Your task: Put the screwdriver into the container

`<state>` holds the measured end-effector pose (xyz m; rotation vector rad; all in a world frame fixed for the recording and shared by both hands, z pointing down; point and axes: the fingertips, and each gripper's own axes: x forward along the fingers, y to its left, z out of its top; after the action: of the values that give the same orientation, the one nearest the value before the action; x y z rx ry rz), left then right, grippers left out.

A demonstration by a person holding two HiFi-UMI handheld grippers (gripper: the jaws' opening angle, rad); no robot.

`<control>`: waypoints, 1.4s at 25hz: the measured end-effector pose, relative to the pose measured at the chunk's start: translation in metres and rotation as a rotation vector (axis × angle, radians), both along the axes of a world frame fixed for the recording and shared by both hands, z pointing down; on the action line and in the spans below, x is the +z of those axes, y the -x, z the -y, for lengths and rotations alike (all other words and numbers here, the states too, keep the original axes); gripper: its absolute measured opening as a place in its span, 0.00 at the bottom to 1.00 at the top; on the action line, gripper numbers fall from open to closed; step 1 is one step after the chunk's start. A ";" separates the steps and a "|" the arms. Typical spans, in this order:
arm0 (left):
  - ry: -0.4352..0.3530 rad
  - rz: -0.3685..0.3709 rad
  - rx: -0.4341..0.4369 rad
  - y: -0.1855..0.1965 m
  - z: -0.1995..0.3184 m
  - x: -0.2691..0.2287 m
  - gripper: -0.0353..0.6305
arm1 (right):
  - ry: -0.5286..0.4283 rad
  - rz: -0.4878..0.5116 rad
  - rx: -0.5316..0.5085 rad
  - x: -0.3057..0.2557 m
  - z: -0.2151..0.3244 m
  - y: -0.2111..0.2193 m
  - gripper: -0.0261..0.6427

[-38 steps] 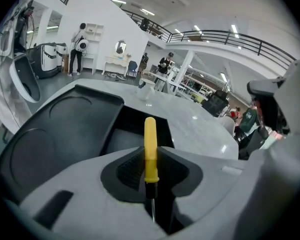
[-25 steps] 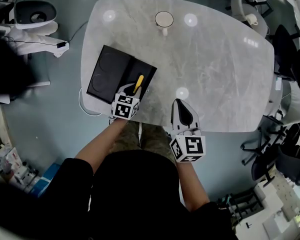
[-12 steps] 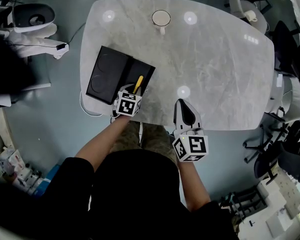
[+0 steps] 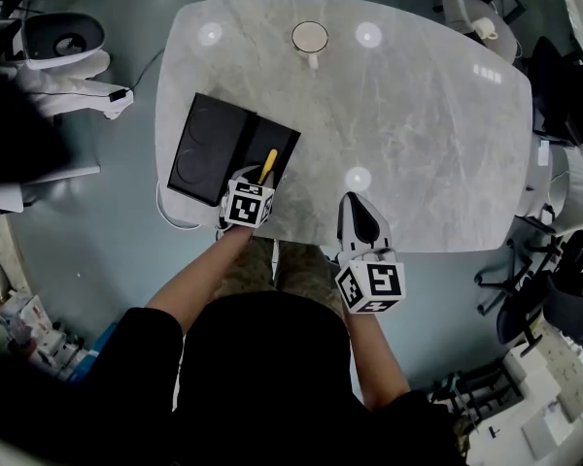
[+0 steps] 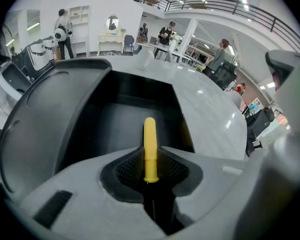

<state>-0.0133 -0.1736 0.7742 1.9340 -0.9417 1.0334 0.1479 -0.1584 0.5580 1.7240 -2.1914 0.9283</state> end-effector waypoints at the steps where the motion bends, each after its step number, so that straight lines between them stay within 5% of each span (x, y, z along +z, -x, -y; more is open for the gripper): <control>1: -0.004 0.002 0.003 0.000 0.000 0.000 0.19 | 0.001 0.001 0.000 0.000 0.000 0.000 0.06; 35: -0.083 -0.052 0.008 -0.001 0.001 -0.012 0.33 | 0.006 0.045 0.028 0.000 -0.026 -0.007 0.06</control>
<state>-0.0126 -0.1751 0.7621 2.0241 -0.9623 0.9579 0.1547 -0.1328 0.5577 1.7526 -2.1951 0.9886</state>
